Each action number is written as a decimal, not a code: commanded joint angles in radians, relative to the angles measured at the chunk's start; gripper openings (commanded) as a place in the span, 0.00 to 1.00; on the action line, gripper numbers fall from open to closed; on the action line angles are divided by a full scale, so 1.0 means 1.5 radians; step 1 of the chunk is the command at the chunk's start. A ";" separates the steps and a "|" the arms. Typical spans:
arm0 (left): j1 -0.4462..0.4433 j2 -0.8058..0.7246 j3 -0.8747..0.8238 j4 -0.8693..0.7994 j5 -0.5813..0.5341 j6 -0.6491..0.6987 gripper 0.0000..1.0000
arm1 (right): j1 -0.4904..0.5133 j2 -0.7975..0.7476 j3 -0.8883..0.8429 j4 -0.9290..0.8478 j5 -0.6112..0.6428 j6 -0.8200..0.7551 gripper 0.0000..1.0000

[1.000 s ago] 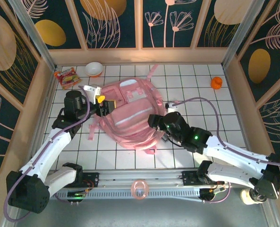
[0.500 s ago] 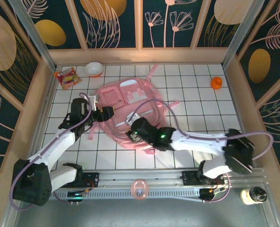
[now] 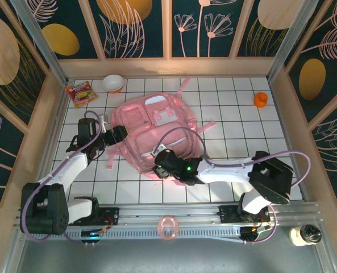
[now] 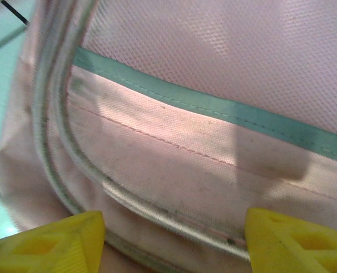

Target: Pack the student bag

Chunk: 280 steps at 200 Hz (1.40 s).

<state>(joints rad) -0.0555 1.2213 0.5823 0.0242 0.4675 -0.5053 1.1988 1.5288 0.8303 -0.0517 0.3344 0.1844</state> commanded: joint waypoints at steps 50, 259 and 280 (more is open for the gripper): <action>0.038 0.088 0.014 -0.017 0.151 0.029 0.70 | -0.071 -0.237 -0.085 0.144 -0.209 0.404 0.61; 0.038 0.078 -0.033 0.001 0.201 0.049 0.24 | -0.182 0.105 0.013 0.231 -0.299 0.526 0.50; 0.038 0.065 -0.038 -0.004 0.196 0.051 0.25 | -0.192 0.109 0.013 0.237 -0.298 0.529 0.49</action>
<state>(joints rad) 0.0002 1.3540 0.5358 0.0429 0.7361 -0.4526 0.9375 1.6657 0.8249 0.2966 -0.1280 0.9653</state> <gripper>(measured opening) 0.240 0.494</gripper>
